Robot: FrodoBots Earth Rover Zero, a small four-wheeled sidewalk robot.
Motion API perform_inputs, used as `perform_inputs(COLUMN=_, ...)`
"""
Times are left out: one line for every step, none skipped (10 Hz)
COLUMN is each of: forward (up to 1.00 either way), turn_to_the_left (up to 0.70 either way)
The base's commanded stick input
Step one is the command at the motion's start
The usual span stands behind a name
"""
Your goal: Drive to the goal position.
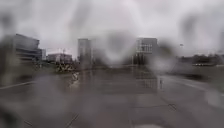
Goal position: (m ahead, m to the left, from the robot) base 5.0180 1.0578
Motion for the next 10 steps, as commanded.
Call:
perform_inputs(forward=0.07, turn_to_the_left=0.00)
perform_inputs(forward=0.07, turn_to_the_left=0.00)
perform_inputs(forward=0.07, turn_to_the_left=0.00)
perform_inputs(forward=0.07, turn_to_the_left=0.00)
perform_inputs(forward=0.07, turn_to_the_left=0.00)
perform_inputs(forward=0.07, turn_to_the_left=0.00)
perform_inputs(forward=0.07, turn_to_the_left=0.00)
perform_inputs(forward=0.07, turn_to_the_left=0.00)
perform_inputs(forward=0.07, turn_to_the_left=0.00)
perform_inputs(forward=0.07, turn_to_the_left=0.00)
